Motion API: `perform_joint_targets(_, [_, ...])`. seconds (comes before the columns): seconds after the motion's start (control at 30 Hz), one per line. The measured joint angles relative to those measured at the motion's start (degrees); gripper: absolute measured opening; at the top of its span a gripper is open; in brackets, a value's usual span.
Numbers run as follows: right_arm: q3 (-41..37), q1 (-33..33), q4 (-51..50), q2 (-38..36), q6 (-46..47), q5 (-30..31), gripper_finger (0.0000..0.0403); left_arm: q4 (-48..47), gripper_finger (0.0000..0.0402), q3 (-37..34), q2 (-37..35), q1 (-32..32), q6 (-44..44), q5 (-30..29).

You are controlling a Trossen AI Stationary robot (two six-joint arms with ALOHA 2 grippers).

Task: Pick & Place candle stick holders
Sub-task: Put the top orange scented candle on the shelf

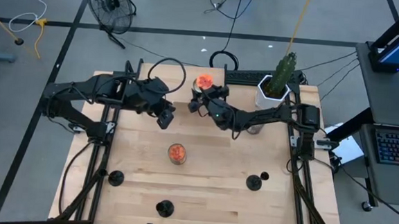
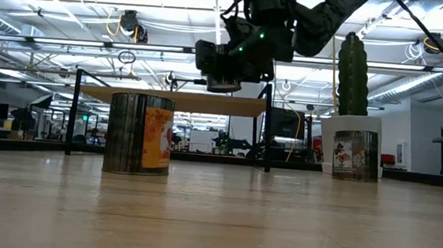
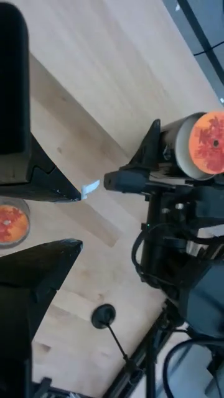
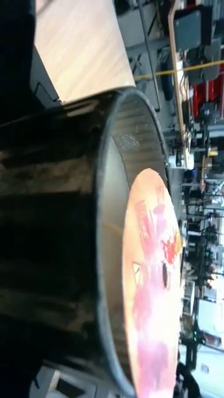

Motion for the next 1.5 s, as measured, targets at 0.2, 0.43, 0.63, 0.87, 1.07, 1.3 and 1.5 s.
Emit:
perform_joint_targets(0.2, [0.01,-0.92,-4.31,-0.07,3.77,2.7,0.0347,-2.68,0.0115,0.0,0.0,-0.01,0.89,0.02])
perform_joint_targets(0.43, [0.04,-2.12,-5.04,-0.17,4.34,2.56,0.0347,-2.87,0.0115,0.0,0.0,0.0,2.21,0.02])
perform_joint_targets(0.63, [0.1,-2.39,-6.16,-0.2,4.84,2.51,0.0374,-3.13,0.0115,0.0,0.0,-0.02,2.59,0.04])
perform_joint_targets(0.87, [0.1,-3.38,-6.34,-0.2,5.93,2.37,0.0382,-3.18,0.0115,0.0,0.0,-0.02,2.81,0.04])
perform_joint_targets(1.07, [0.01,-3.43,-5.56,-0.17,4.58,1.47,0.0385,-3.2,0.0115,0.0,0.0,0.0,3.26,0.07])
perform_joint_targets(1.3, [-0.01,-3.54,-2.39,-0.15,-0.81,1.86,0.0386,-3.2,0.0115,0.0,0.0,0.0,3.6,0.13])
perform_joint_targets(1.5, [-0.01,-3.54,-2.05,-0.15,-5.24,3.71,0.0386,-3.2,0.0115,0.0,0.0,0.0,3.58,0.13])
